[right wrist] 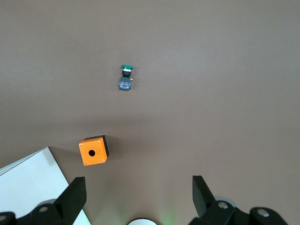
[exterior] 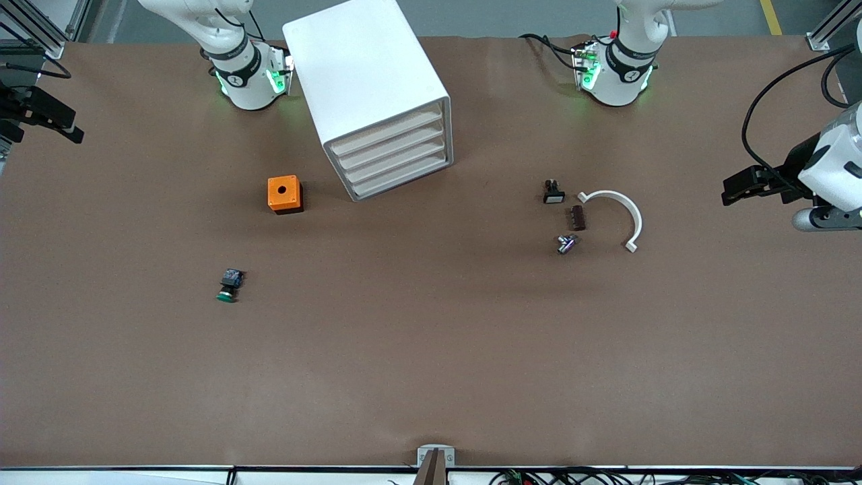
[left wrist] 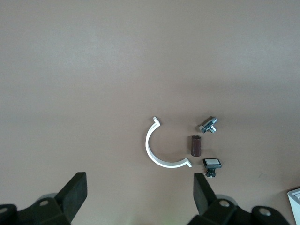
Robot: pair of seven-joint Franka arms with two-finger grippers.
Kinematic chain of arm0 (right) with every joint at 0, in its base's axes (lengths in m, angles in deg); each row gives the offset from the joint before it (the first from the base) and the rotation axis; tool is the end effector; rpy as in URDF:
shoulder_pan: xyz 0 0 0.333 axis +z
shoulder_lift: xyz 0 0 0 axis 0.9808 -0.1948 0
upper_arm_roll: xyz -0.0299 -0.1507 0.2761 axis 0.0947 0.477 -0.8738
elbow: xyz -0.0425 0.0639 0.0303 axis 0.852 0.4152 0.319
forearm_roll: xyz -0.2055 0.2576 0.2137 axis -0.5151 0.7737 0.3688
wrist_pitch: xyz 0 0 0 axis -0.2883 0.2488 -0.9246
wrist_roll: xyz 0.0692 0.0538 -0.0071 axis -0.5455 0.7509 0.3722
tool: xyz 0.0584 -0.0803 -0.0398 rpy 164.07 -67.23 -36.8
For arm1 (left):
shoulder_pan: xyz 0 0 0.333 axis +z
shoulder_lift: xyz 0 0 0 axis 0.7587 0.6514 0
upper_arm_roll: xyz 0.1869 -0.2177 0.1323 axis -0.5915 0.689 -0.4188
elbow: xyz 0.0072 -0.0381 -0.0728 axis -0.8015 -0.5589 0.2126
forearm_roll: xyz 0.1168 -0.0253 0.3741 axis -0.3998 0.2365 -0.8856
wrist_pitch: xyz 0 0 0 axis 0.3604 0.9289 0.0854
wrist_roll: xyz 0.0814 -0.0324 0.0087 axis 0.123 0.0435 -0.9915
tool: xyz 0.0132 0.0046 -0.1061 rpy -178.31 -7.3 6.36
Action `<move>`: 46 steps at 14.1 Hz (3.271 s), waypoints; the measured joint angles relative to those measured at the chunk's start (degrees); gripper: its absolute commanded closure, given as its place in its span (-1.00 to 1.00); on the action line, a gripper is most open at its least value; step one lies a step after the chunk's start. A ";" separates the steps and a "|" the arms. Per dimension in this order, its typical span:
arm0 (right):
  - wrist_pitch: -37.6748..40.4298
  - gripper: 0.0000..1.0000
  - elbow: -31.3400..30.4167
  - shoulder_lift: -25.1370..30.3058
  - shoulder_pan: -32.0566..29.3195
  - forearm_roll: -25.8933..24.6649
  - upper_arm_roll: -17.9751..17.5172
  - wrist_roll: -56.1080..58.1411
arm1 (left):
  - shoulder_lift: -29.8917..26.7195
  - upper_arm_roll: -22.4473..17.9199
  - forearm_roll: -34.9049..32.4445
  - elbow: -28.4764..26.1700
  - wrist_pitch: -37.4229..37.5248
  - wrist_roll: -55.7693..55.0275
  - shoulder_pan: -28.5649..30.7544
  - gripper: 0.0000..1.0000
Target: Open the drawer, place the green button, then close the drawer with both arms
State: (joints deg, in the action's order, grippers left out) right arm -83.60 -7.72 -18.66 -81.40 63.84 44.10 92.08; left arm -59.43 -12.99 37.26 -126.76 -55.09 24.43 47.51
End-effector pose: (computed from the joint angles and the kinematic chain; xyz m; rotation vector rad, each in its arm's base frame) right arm 0.4860 -0.0520 0.6509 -3.1330 0.0557 0.0373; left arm 0.5799 -0.0230 0.5874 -3.1254 -0.0297 0.1332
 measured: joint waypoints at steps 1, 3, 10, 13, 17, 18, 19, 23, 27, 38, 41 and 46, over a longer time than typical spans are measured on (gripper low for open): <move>0.00 -1.00 0.00 0.00 0.00 0.00 0.00 0.00 | 0.01 0.00 0.00 0.00 0.00 0.00 0.00 -1.00; 0.00 -1.00 0.00 0.00 0.00 0.00 0.03 0.00 | 0.07 0.00 0.00 0.00 0.03 0.00 0.00 -1.00; -0.02 -1.00 0.87 -0.06 -0.04 0.00 0.47 0.06 | 0.18 -0.01 0.00 0.00 0.04 0.00 0.12 -1.00; 0.51 -1.00 0.82 -2.14 -0.03 -0.40 0.59 0.10 | 1.22 -0.06 0.00 -0.02 0.14 -0.02 0.29 -1.00; -1.21 -1.00 0.98 -7.11 -0.03 -0.58 0.62 0.11 | 5.36 0.04 0.00 0.02 -0.28 -0.02 -0.14 -1.00; -2.35 -1.00 1.01 -7.95 -0.03 -0.58 0.62 0.11 | 6.66 0.09 0.08 0.03 -0.48 -0.02 -0.33 -1.00; -3.64 -1.00 1.01 -9.04 -0.04 -0.58 0.63 0.11 | 7.99 0.15 0.24 0.05 -0.86 -0.02 -0.51 -1.00; -7.81 -1.00 3.00 -15.79 -0.21 -3.23 0.96 0.42 | 12.55 0.41 1.90 0.13 -5.16 -0.05 -1.02 -1.00; -10.59 -1.00 3.85 -18.98 -0.09 -2.59 0.99 0.26 | 16.35 0.68 2.20 0.18 -8.67 -6.27 -3.68 -1.00; -37.05 -1.00 -14.54 -22.56 2.55 2.57 0.44 -13.74 | 26.66 0.79 2.20 1.37 -16.44 -36.14 -17.07 -1.00; -47.13 -1.00 -19.73 -23.86 6.16 2.58 0.29 -17.01 | 27.64 0.81 5.29 2.41 -15.92 -44.21 -20.16 -1.00; -57.02 -1.00 -20.72 -31.32 6.59 2.54 0.64 -17.50 | 29.28 0.78 16.20 3.39 -11.61 -55.06 -23.77 -1.00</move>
State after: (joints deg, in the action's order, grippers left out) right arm -140.61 -28.44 -49.97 -74.82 66.38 44.74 74.57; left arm -30.14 -12.21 53.46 -123.37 -66.71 -30.63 23.73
